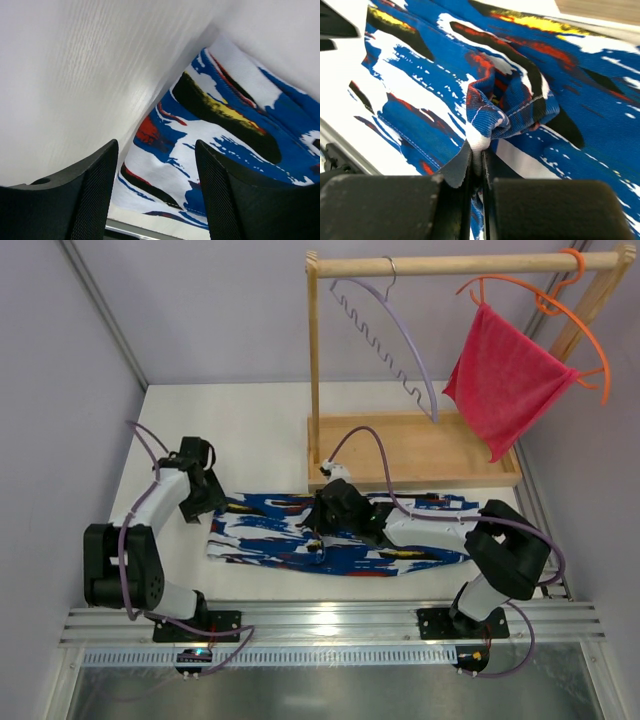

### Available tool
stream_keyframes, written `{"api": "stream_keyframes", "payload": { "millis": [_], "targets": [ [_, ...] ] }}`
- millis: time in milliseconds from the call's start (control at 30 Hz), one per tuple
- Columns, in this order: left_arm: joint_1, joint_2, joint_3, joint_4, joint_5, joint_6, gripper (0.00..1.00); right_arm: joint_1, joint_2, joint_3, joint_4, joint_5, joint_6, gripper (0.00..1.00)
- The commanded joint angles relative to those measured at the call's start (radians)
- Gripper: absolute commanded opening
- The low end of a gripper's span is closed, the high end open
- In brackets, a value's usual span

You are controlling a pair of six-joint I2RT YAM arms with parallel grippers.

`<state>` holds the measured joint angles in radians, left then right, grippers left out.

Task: Place the trousers on the hanger
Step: Fold the trousers

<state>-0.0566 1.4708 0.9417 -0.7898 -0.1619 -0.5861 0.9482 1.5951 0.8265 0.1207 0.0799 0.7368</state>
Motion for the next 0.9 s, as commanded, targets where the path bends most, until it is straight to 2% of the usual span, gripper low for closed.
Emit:
{"api": "stream_keyframes", "payload": {
  "millis": [0, 267, 300, 567, 867],
  "targets": [
    [0.001, -0.084, 0.051, -0.014, -0.018, 0.052, 0.64, 0.0, -0.056, 0.057, -0.159, 0.078, -0.002, 0.04],
    [0.001, -0.124, 0.057, 0.027, 0.174, 0.106, 0.68, -0.064, -0.199, 0.091, -0.471, 0.109, -0.046, 0.04],
    [0.001, -0.13, 0.049, 0.037, 0.229, 0.103, 0.7, -0.096, -0.249, 0.082, -0.522, 0.122, -0.066, 0.04],
    [0.0, -0.139, 0.017, 0.075, 0.351, 0.081, 0.74, -0.291, -0.487, 0.0, -0.696, 0.12, -0.145, 0.04],
    [-0.002, -0.175, -0.113, 0.242, 0.58, -0.003, 0.78, -0.509, -0.593, -0.007, -0.852, 0.123, -0.275, 0.04]
  ]
}}
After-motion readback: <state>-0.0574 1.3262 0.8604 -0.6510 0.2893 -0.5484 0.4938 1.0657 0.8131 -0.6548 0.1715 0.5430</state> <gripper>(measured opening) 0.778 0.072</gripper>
